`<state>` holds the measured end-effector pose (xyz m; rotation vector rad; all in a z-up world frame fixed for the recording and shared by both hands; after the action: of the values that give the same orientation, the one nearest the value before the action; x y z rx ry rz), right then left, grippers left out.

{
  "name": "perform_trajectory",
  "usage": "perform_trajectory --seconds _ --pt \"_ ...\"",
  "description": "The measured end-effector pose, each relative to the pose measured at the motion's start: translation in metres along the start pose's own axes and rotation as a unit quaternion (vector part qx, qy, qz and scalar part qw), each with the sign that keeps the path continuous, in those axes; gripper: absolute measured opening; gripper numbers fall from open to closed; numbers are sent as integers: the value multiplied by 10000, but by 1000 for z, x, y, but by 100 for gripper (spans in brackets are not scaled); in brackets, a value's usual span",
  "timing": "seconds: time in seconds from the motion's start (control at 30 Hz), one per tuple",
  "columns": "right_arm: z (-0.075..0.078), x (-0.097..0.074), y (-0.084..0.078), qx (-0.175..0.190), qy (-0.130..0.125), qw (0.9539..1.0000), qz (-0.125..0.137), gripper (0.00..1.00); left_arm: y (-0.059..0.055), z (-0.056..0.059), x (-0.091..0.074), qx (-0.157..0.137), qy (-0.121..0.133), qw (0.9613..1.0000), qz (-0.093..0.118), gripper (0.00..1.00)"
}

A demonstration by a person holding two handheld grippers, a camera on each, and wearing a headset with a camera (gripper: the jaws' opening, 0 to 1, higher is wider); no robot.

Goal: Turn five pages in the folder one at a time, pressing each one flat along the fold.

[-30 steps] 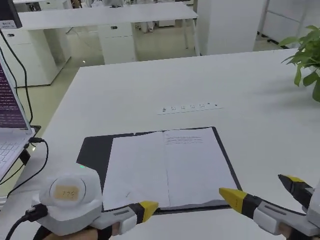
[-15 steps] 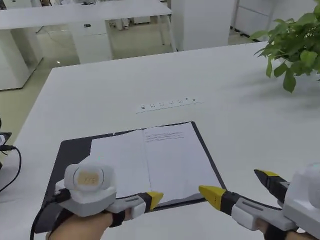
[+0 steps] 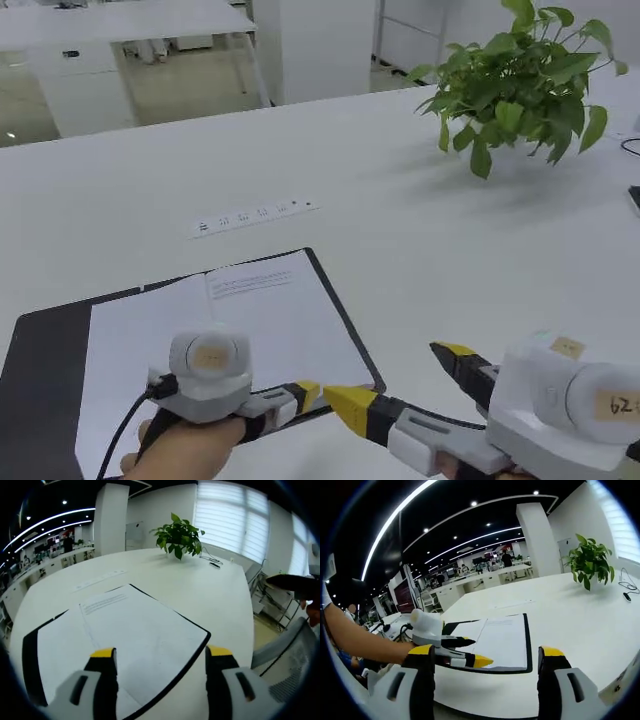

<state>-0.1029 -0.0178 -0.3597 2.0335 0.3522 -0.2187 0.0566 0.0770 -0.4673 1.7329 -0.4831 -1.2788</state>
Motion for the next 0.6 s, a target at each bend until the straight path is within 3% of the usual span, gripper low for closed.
perform_trajectory --seconds 0.3,0.6 --pt "-3 -4 -1 80 -34 10000 31 82 1 14 38 186 54 9998 65 65" --pt "-1 -3 -3 80 -92 9999 -30 81 -15 14 51 235 349 9987 -299 56"
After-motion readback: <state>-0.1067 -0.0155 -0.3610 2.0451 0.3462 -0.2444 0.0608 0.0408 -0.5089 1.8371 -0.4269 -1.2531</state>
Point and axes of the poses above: the centre of the closed fingertips' face, and the gripper's own axes: x roughly forward along the fingers, z roughly to its right, y roughly out of its top, the point moved 7 cm from there along -x, roughly backward along the fingers, and after that the axes turned 12 degrees about x, right-handed, at the moved point
